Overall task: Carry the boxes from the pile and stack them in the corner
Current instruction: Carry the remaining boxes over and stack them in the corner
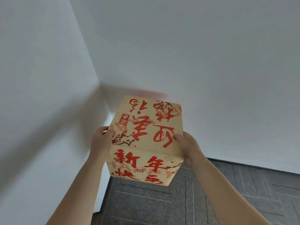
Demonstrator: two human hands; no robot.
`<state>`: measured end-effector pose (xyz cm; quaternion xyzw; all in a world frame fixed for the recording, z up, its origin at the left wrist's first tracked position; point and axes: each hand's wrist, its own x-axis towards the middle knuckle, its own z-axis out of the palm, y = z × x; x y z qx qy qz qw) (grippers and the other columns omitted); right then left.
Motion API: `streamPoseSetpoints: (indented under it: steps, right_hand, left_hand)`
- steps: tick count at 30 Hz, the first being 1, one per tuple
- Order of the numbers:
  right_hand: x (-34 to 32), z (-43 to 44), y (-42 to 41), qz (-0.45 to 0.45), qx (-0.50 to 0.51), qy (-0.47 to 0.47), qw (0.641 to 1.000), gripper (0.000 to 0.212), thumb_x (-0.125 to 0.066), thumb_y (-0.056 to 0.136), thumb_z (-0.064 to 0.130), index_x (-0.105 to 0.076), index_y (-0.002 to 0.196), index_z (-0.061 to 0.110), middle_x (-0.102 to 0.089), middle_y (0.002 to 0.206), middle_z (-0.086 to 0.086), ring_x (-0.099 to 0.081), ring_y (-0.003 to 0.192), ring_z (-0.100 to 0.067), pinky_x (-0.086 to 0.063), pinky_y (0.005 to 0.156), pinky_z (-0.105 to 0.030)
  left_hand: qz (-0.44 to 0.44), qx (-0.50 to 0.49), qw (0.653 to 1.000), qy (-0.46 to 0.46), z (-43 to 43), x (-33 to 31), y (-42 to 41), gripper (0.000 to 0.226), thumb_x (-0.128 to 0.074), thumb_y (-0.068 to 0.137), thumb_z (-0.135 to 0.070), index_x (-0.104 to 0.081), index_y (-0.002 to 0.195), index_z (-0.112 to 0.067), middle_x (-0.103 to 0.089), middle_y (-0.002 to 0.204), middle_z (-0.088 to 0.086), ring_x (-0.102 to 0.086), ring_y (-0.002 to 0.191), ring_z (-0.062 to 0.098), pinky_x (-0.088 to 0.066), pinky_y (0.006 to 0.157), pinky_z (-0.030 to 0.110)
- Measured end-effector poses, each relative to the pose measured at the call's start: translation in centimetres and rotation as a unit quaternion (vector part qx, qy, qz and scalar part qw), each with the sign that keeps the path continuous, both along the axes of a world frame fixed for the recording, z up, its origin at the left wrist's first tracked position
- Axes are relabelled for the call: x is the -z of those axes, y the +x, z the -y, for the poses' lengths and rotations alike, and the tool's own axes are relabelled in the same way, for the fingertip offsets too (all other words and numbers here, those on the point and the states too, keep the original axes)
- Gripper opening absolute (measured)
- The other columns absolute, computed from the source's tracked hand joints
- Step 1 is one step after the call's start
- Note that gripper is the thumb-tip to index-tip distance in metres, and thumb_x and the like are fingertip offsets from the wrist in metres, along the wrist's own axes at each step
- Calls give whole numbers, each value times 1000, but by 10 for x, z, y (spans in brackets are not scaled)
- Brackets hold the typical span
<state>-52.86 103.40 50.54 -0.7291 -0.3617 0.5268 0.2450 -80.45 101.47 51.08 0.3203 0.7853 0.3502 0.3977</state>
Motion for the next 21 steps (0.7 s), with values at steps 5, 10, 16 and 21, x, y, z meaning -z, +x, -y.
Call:
streamPoseSetpoints:
  steps: [5,10,16,21]
  right_hand:
    - [-113,17,-4,-41,10,54,998,49,-60,103,29,-43,146,15,-69,121,-6,-71,101,-25,-62,85,-43]
    - [-160,38,5,-82,-23,112,990,29,-54,103,25,-61,131,21,-77,109,-2,-76,96,-24,-65,76,-40]
    - [-178,63,42,-156,-70,115,978,25,-53,105,25,-68,125,27,-82,103,0,-79,94,-27,-65,87,-51]
    - [-177,99,67,-155,-159,100,970,23,-55,107,29,-66,126,24,-82,101,-2,-80,89,-29,-65,84,-54]
  left_hand:
    - [57,-8,998,34,27,-99,-10,30,-53,94,-39,-58,119,-22,-74,99,8,-76,77,31,-62,75,57]
    - [69,-30,995,59,62,-141,4,30,-50,96,-37,-62,111,-14,-75,96,12,-76,80,35,-60,82,62]
    - [46,-76,992,86,138,-180,55,28,-48,104,-32,-64,104,-9,-75,92,11,-76,78,34,-60,83,59]
    - [22,-141,985,98,232,-207,111,33,-44,107,-37,-64,98,-12,-75,89,9,-75,77,31,-61,78,50]
